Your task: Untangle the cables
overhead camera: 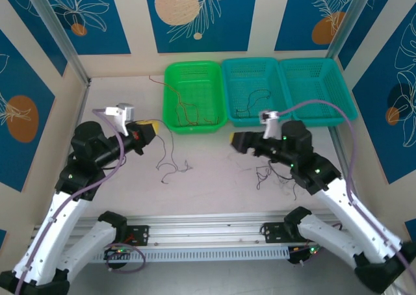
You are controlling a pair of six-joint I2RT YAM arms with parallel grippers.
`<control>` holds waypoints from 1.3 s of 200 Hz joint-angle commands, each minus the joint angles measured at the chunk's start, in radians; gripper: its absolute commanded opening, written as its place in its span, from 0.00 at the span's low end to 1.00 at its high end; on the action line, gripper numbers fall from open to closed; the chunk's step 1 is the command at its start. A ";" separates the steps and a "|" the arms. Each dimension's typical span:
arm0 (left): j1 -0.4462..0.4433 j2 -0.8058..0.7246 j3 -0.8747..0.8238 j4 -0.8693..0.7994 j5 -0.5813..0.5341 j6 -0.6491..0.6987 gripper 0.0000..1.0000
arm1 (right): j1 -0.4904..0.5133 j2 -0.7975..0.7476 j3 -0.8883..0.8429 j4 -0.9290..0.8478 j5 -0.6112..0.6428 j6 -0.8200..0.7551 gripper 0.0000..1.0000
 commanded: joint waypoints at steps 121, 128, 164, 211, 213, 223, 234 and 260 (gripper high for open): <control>-0.248 0.100 0.139 -0.008 -0.056 0.091 0.00 | 0.311 0.439 0.092 0.684 -0.149 -0.589 0.90; -0.248 0.100 0.144 -0.010 -0.059 0.093 0.00 | 0.311 0.457 0.099 0.684 -0.140 -0.567 0.82; -0.248 0.086 0.160 -0.047 -0.078 0.112 0.00 | 0.273 0.501 0.101 0.666 -0.139 -0.462 0.30; -0.249 0.040 0.132 -0.011 0.022 0.154 0.56 | 0.196 0.469 0.094 0.656 -0.121 -0.311 0.00; -0.249 0.036 0.130 -0.008 0.032 0.156 0.59 | 0.192 0.467 0.097 0.650 -0.115 -0.306 0.00; -0.249 0.019 0.117 0.004 0.089 0.167 0.71 | 0.180 0.458 0.117 0.616 -0.083 -0.288 0.00; -0.248 -0.007 0.098 0.020 0.143 0.177 0.78 | 0.167 0.446 0.147 0.580 -0.037 -0.279 0.00; -0.249 -0.083 0.051 0.056 0.186 0.194 0.83 | 0.080 0.430 0.241 0.496 0.008 -0.216 0.00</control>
